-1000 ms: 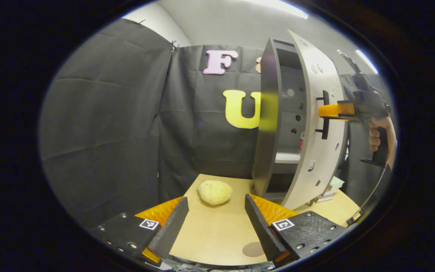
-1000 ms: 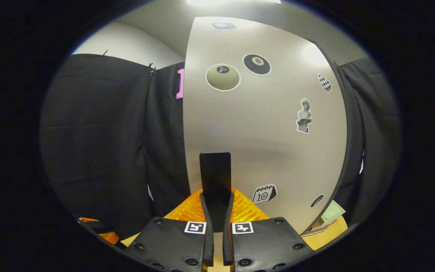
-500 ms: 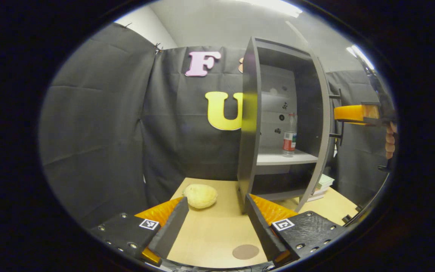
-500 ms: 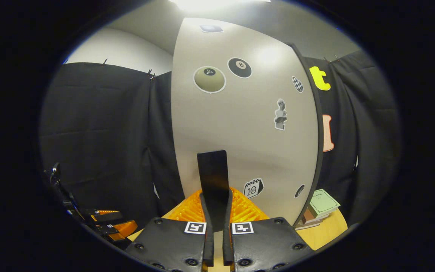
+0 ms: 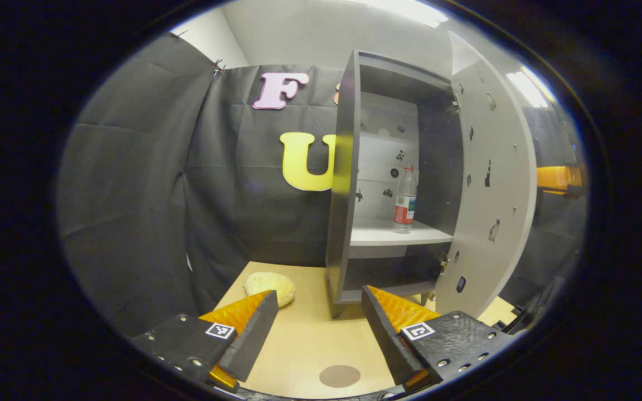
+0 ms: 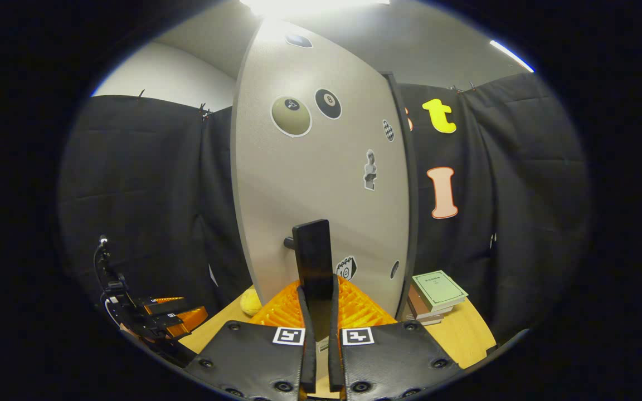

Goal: Open the cabinet door with the right hand, grasp the bottle in the cabinet with the left hand and place it on the coaster, then close the cabinet door with the right hand.

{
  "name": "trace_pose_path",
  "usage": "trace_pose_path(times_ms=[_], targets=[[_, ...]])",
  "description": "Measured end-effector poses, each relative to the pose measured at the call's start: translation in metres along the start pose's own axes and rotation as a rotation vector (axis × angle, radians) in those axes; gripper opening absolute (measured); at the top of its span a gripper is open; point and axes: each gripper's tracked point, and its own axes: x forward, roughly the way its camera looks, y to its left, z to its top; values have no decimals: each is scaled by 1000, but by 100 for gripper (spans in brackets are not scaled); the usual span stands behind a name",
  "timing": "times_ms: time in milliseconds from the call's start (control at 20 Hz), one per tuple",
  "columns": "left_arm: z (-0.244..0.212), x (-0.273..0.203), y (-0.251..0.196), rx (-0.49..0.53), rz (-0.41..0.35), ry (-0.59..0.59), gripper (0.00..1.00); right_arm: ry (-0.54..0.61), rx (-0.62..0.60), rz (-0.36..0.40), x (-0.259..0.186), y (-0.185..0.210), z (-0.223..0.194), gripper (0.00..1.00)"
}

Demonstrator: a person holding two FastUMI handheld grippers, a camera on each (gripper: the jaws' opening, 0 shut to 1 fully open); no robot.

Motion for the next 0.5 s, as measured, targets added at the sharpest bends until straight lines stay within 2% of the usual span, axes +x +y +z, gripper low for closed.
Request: trace_pose_path(times_ms=[50,150,500], targets=[[-2,4,-7,-2,-14,4,89,-4,9,-19,-5,-7,1,11],[-2,10,-20,5,-43,11,93,-7,29,-53,-13,-27,-1,10],[-11,32,-59,-5,-127,37,93,16,17,-150,-48,-90,-9,9]])
